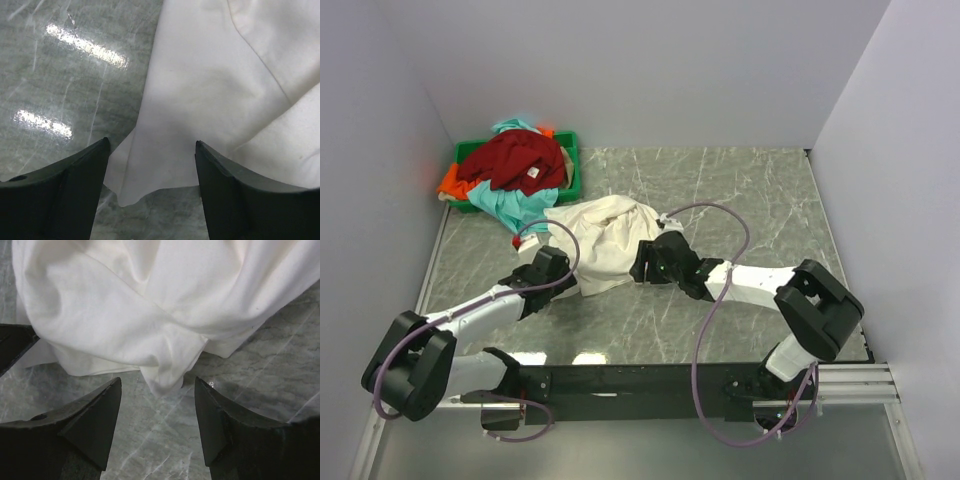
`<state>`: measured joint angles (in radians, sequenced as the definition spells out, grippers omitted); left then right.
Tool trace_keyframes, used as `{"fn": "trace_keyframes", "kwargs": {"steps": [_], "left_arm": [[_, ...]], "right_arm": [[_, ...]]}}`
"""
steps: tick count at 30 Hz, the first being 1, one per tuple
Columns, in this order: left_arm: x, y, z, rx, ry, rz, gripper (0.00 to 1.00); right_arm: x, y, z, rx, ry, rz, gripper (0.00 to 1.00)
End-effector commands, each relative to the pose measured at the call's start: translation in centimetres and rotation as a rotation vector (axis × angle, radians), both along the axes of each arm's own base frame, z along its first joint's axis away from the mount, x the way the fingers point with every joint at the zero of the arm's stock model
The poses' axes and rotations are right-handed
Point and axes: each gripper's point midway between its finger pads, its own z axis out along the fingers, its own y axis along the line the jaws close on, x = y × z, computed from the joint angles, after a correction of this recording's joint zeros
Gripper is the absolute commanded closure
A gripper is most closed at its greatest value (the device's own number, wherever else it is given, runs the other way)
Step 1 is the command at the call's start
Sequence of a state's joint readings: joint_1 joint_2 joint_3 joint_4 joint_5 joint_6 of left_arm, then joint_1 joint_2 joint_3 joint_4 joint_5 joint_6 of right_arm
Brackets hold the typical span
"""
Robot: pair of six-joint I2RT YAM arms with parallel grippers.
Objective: Fold and stack the t-shirts
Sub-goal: Flatten the tshirt out
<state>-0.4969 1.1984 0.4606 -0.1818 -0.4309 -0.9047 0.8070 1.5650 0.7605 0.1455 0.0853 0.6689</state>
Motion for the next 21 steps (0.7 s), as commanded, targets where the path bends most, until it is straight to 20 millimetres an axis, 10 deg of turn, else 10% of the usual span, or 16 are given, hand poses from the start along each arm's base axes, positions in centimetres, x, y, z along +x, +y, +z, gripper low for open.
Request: {"fn": "trace_keyframes", "kwargs": {"steps": [1, 12, 15, 21], "left_arm": [[1.0, -1.0, 1.0, -0.033, -0.02, -0.019, 0.26], [1.1, -1.2, 1.2, -0.043, -0.031, -0.022, 0.85], [1.6, -1.0, 3.0, -0.048, -0.08, -0.012, 0.99], [3.8, 1.0, 12.8, -0.042, -0.308, 0.091, 0.99]], "right_arm": [[0.8, 1.1, 0.1, 0.012, -0.01, -0.004, 0.34], [0.9, 3.0, 0.2, 0.049, -0.009, 0.071, 0.73], [1.3, 2.2, 2.2, 0.052, -0.05, 0.072, 0.99], [3.1, -4.6, 13.3, 0.097, -0.264, -0.032, 1.0]]}}
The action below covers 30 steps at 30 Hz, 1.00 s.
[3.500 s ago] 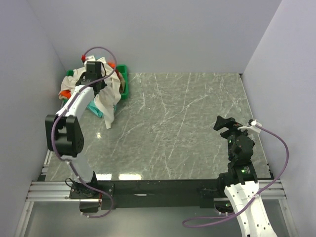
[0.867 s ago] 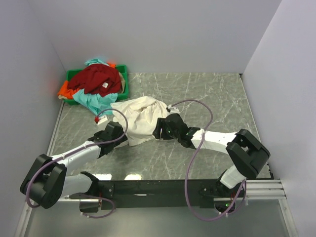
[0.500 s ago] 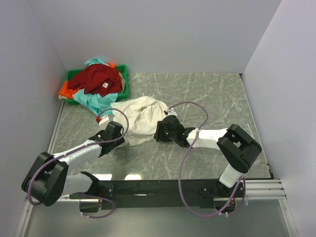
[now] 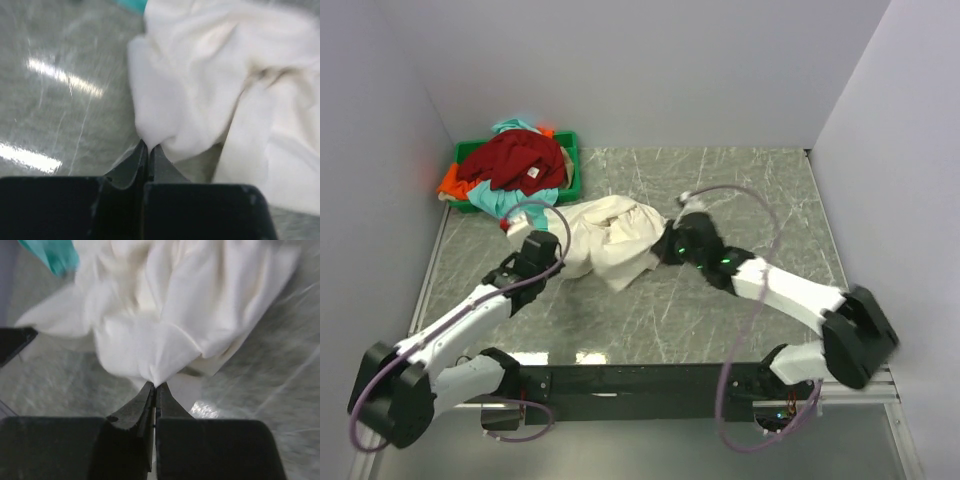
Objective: Fold and stack the t-shirts
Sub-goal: Flatten the tshirt out
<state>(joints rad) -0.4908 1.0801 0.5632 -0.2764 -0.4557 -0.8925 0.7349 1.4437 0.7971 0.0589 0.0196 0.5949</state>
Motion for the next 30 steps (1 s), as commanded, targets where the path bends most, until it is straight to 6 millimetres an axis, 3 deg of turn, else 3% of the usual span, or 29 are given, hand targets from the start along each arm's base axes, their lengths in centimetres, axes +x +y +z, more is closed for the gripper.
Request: {"fn": "trace_keyframes", "kwargs": {"steps": [1, 5, 6, 10, 13, 19, 22, 24, 26, 30], "left_arm": [[2.3, 2.1, 9.3, -0.005, -0.237, 0.119, 0.99], [1.3, 4.6, 16.3, -0.032, -0.407, 0.213, 0.99], [0.6, 5.1, 18.2, -0.055, -0.459, 0.223, 0.99], [-1.5, 6.4, 23.8, -0.105, -0.597, 0.224, 1.0], [-3.2, 7.1, 26.7, -0.124, -0.649, 0.211, 0.99], [-5.3, 7.4, 30.2, -0.137, -0.718, 0.142, 1.0], [-5.2, 6.5, 31.0, -0.159, -0.742, 0.095, 0.99], [-4.3, 5.1, 30.6, -0.168, -0.729, 0.046, 1.0], [-2.7, 2.9, 29.4, -0.178, -0.674, -0.026, 1.0], [-0.1, 0.4, 28.4, -0.176, -0.643, -0.095, 1.0]], "right_arm": [[2.2, -5.2, 9.8, 0.049, -0.211, -0.108, 1.0], [1.6, -11.2, 16.9, 0.044, -0.364, -0.225, 1.0], [0.7, -12.5, 19.5, 0.064, -0.422, -0.252, 1.0], [-2.4, -16.4, 25.7, 0.077, -0.543, -0.338, 1.0], [-5.3, -18.8, 29.8, 0.125, -0.633, -0.386, 1.0], [-10.7, -24.0, 36.1, 0.203, -0.802, -0.507, 1.0], [-12.1, -25.5, 37.8, 0.214, -0.852, -0.542, 1.0], [-11.8, -25.9, 38.0, 0.206, -0.862, -0.567, 1.0], [-10.6, -26.2, 37.2, 0.154, -0.846, -0.609, 1.0], [-6.5, -25.6, 35.0, 0.024, -0.784, -0.669, 1.0]]}}
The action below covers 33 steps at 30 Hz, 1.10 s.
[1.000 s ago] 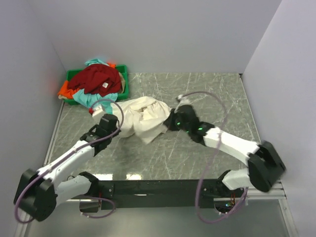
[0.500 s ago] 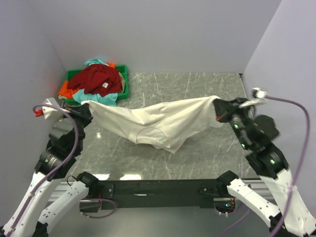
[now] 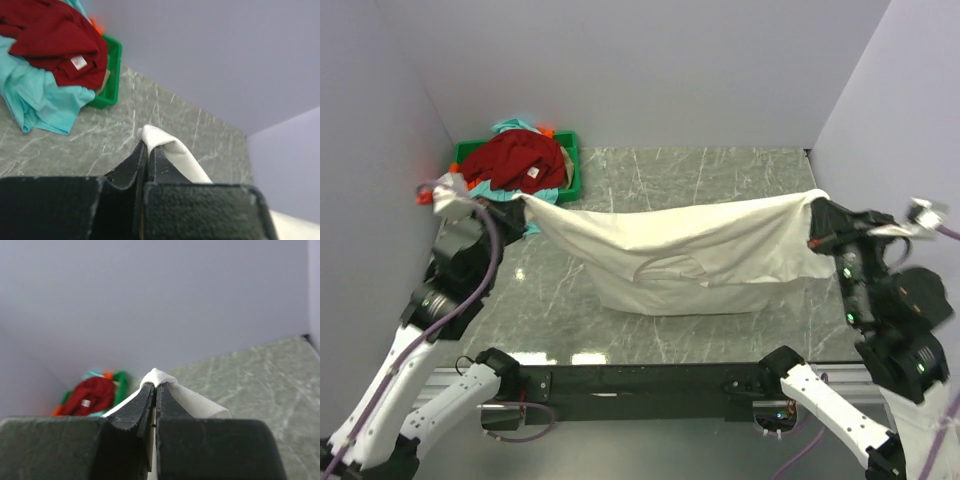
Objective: Fold and stack the t-shirts
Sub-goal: Flatten the tshirt out
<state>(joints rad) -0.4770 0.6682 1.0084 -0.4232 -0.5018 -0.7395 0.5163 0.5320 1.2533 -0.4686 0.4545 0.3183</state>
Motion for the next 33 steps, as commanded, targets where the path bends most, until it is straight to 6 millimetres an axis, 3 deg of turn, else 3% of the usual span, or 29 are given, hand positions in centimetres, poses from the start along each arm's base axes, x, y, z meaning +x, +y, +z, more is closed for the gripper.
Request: {"fn": "trace_keyframes", "kwargs": {"steps": [1, 4, 5, 6, 8, 10, 11, 12, 13, 14, 15, 16, 17, 18, 19, 20, 22, 23, 24, 25, 26, 27, 28, 29, 30, 31, 32, 33], "left_arm": [[2.4, -2.8, 0.9, 0.03, -0.031, -0.095, 1.0], [4.7, -4.5, 1.3, 0.08, -0.011, -0.132, 1.0], [6.4, -5.5, 0.7, 0.098, 0.006, -0.149, 1.0], [7.1, -5.9, 2.1, 0.099, -0.015, -0.159, 1.0], [9.2, -6.5, 3.0, 0.111, -0.017, -0.179, 1.0], [12.1, -8.7, 4.8, 0.093, -0.028, -0.263, 1.0], [14.5, -9.5, 3.9, 0.098, 0.003, -0.282, 1.0], [15.0, -10.4, 7.7, 0.078, -0.071, -0.324, 1.0], [16.0, -10.9, 8.7, 0.081, -0.087, -0.339, 1.0], [18.5, -11.9, 7.5, 0.088, -0.053, -0.351, 1.0], [18.7, -12.5, 11.2, 0.076, -0.127, -0.384, 1.0], [19.6, -12.9, 11.9, 0.07, -0.145, -0.403, 1.0], [21.8, -13.4, 10.6, 0.066, -0.122, -0.421, 1.0], [22.2, -13.4, 12.8, 0.046, -0.171, -0.431, 1.0], [22.7, -13.8, 13.4, 0.01, -0.193, -0.472, 1.0], [24.9, -12.9, 12.1, -0.009, -0.173, -0.457, 1.0], [26.8, -11.6, 12.0, -0.059, -0.176, -0.43, 1.0], [29.1, -10.2, 9.7, -0.07, -0.135, -0.394, 1.0], [30.1, -9.5, 8.9, -0.08, -0.121, -0.382, 0.99], [31.9, -8.4, 6.3, -0.089, -0.071, -0.361, 0.93], [32.6, -8.0, 5.1, -0.083, -0.047, -0.357, 0.84], [33.2, -7.6, 4.0, -0.075, -0.026, -0.351, 0.61], [33.7, -7.3, 2.7, -0.041, -0.004, -0.345, 0.43], [34.3, -6.8, 0.3, -0.021, 0.057, -0.318, 0.25], [34.4, -6.6, -0.8, -0.002, 0.081, -0.31, 0.04], [34.4, -6.2, -2.1, 0.032, 0.107, -0.298, 0.01], [33.9, -5.9, -2.0, 0.047, 0.109, -0.284, 0.01], [33.5, -5.5, -4.6, 0.06, 0.155, -0.267, 0.01]], "right_arm": [[4.4, -0.1, -1.7, -0.086, 0.081, -0.134, 1.0], [6.4, 0.2, -1.5, -0.118, 0.101, -0.177, 1.0], [7.2, 0.3, -1.4, -0.129, 0.112, -0.19, 1.0], [7.3, 0.2, -0.3, -0.123, 0.093, -0.193, 1.0], [7.8, 0.2, 0.8, -0.133, 0.087, -0.199, 1.0], [6.9, -0.2, 3.4, -0.12, 0.043, -0.197, 1.0], [6.7, -0.2, 4.3, -0.119, 0.031, -0.194, 1.0], [5.7, -0.7, 6.2, -0.102, -0.007, -0.193, 1.0], [5.2, -0.7, 7.2, -0.105, -0.029, -0.184, 1.0], [4.8, -0.9, 8.1, -0.103, -0.049, -0.18, 1.0], [3.7, -1.4, 9.7, -0.094, -0.085, -0.182, 1.0], [3.2, -1.5, 10.5, -0.092, -0.103, -0.174, 1.0], [2.4, -1.8, 11.8, -0.084, -0.129, -0.171, 1.0], [1.9, -1.9, 12.2, -0.085, -0.142, -0.163, 1.0], [1.7, -1.8, 12.6, -0.082, -0.152, -0.15, 1.0], [1.4, -1.2, 12.9, -0.087, -0.166, -0.114, 1.0], [1.5, 0.2, 12.7, -0.07, -0.166, -0.041, 1.0], [1.6, 1.9, 12.4, -0.079, -0.172, 0.047, 1.0], [2.6, 3.5, 10.8, -0.087, -0.138, 0.106, 1.0], [3.0, 5.2, 9.8, -0.054, -0.116, 0.184, 1.0], [3.0, 7.8, 8.5, -0.059, -0.098, 0.312, 1.0], [4.4, 10.1, 5.3, -0.054, -0.038, 0.394, 1.0], [4.4, 12.4, 3.6, 0.011, 0.005, 0.491, 1.0], [5.3, 15.1, -0.3, 0.03, 0.058, 0.583, 1.0], [5.2, 16.8, -2.2, 0.09, 0.1, 0.638, 1.0], [5.4, 18.3, -4.3, 0.107, 0.137, 0.669, 1.0], [5.0, 21.0, -7.1, 0.102, 0.198, 0.729, 1.0], [5.7, 22.1, -11.1, 0.102, 0.287, 0.714, 0.93]]}}
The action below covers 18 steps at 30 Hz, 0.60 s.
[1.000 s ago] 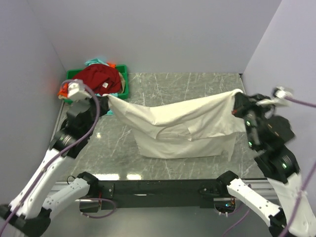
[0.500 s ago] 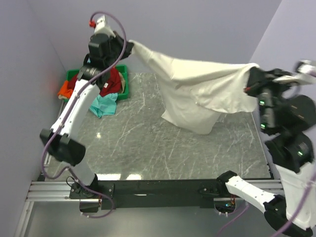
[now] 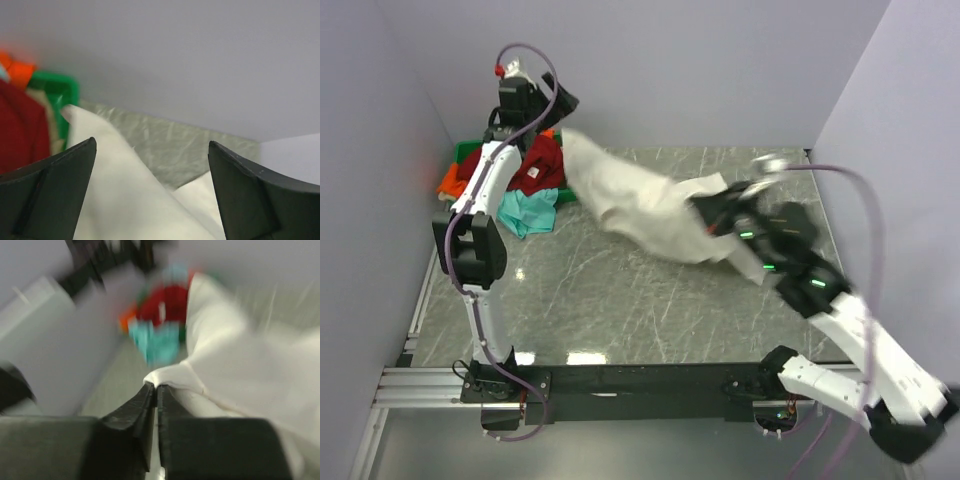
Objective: Fold and stack the t-shirts
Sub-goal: Flatten the tshirt out
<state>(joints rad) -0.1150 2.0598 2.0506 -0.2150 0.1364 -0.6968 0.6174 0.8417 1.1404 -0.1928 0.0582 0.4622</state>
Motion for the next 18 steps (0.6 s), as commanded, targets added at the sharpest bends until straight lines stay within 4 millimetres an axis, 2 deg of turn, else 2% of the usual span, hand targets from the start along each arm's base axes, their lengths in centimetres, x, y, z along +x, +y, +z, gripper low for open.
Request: {"fn": "trace_keyframes", "kwargs": {"steps": [1, 2, 3, 4, 5, 6, 7, 8, 10, 11, 13, 14, 16, 18], "left_arm": [[-2.2, 0.3, -0.6, 0.093, 0.001, 0.014, 0.01], [-3.5, 0.5, 0.6, 0.107, -0.023, 0.024, 0.01], [-4.4, 1.2, -2.3, 0.148, 0.035, 0.066, 0.0], [-5.3, 1.6, -2.9, 0.182, 0.046, 0.086, 0.01], [-7.0, 1.0, -1.6, 0.2, 0.02, 0.09, 0.01], [-8.4, 0.9, -4.6, 0.231, 0.074, 0.089, 0.01], [-9.7, -0.2, -5.3, 0.249, 0.08, 0.086, 0.0], [-11.7, -0.8, -6.9, 0.263, 0.107, 0.058, 0.01], [-14.1, -3.2, -8.9, 0.266, 0.143, 0.012, 0.01], [-16.0, -3.6, -11.0, 0.273, 0.184, -0.015, 0.01], [-18.1, -5.9, -12.8, 0.245, 0.21, -0.077, 0.01], [-19.7, -6.1, -14.6, 0.249, 0.245, -0.096, 0.0], [-21.4, -7.1, -16.0, 0.249, 0.275, -0.123, 0.01], [-23.1, -6.9, -18.1, 0.257, 0.319, -0.124, 0.01]], "right_arm": [[-0.6, 7.1, -8.7, 0.041, 0.231, 0.2, 0.86], [0.1, 8.0, -12.0, 0.001, 0.306, 0.196, 0.76], [0.4, 7.9, -15.0, -0.036, 0.368, 0.173, 0.65], [1.3, 7.2, -16.5, -0.06, 0.388, 0.104, 0.49], [1.7, 6.7, -17.8, -0.083, 0.403, 0.066, 0.44], [2.0, 5.9, -19.0, -0.122, 0.411, 0.026, 0.39], [2.4, 5.2, -19.4, -0.139, 0.41, -0.014, 0.3], [2.5, 4.7, -19.8, -0.158, 0.411, -0.03, 0.25], [2.9, 3.9, -20.1, -0.183, 0.405, -0.067, 0.23], [3.2, 3.2, -20.9, -0.201, 0.419, -0.101, 0.22], [4.1, 2.0, -21.8, -0.209, 0.44, -0.14, 0.22], [4.3, 1.8, -22.7, -0.21, 0.456, -0.138, 0.22], [5.3, 0.6, -24.2, -0.206, 0.49, -0.165, 0.22], [5.6, 0.5, -25.5, -0.187, 0.515, -0.143, 0.22]]}}
